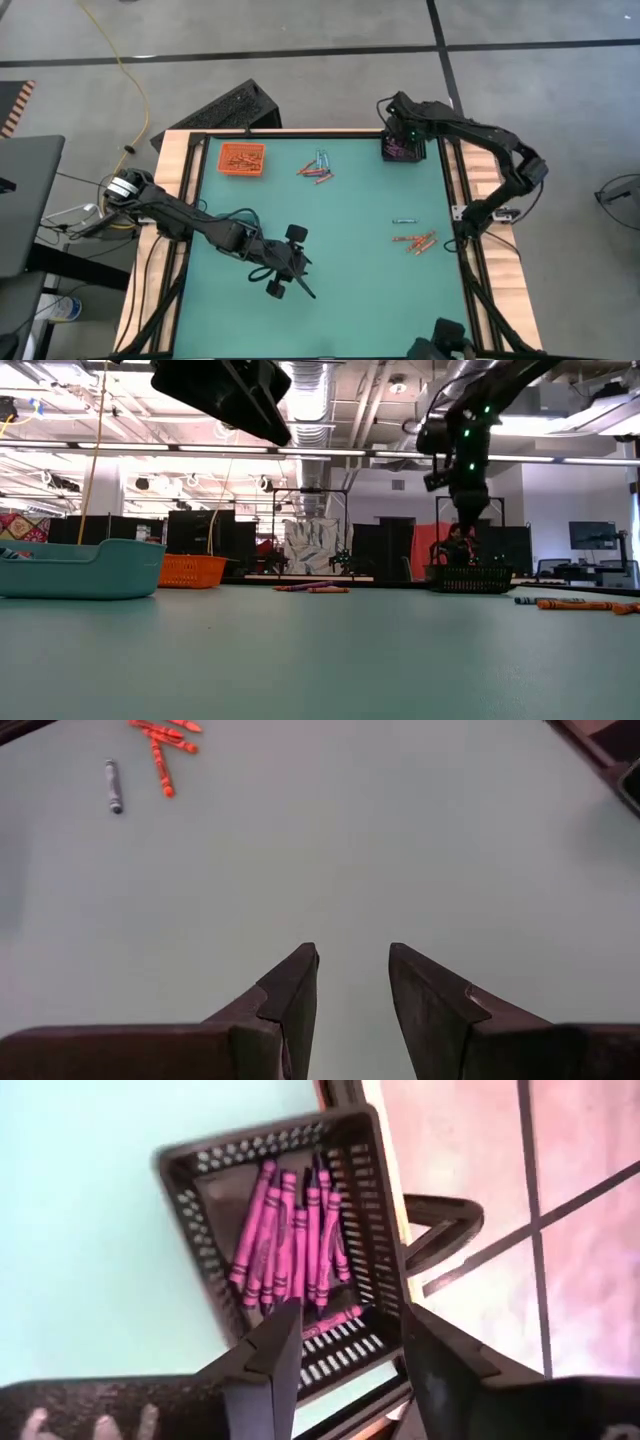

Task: Sort crayons
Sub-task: Put the blue crayon into the blue bin

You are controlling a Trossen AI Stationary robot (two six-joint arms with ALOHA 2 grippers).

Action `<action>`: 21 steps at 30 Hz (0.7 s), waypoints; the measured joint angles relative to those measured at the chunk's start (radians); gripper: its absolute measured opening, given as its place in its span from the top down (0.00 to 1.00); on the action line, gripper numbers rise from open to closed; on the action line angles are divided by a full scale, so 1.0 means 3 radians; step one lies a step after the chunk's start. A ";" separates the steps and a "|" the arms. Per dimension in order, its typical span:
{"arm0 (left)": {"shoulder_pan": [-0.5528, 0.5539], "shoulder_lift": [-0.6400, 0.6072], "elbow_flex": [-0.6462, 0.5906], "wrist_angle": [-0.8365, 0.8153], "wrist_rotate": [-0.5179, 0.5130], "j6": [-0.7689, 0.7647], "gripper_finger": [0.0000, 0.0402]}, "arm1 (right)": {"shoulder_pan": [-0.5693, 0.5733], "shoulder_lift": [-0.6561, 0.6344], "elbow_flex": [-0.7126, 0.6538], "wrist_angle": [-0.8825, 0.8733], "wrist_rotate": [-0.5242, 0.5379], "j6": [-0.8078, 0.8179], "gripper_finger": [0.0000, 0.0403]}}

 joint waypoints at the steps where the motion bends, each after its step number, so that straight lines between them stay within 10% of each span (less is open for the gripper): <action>1: 0.0000 0.0000 0.0000 0.0000 -0.0038 0.0001 0.71 | 0.0032 -0.0065 0.0000 -0.0031 -0.0026 0.0051 0.59; 12: 0.0000 0.0000 0.0000 -0.0061 -0.0324 0.0163 0.71 | 0.0704 -0.0669 0.0001 -0.0967 -0.1398 0.1155 0.61; 21: 0.0036 0.0000 0.0000 -0.0060 -0.0344 0.0223 0.71 | 0.1846 -0.0708 0.0001 -0.1281 -0.1194 0.1654 0.61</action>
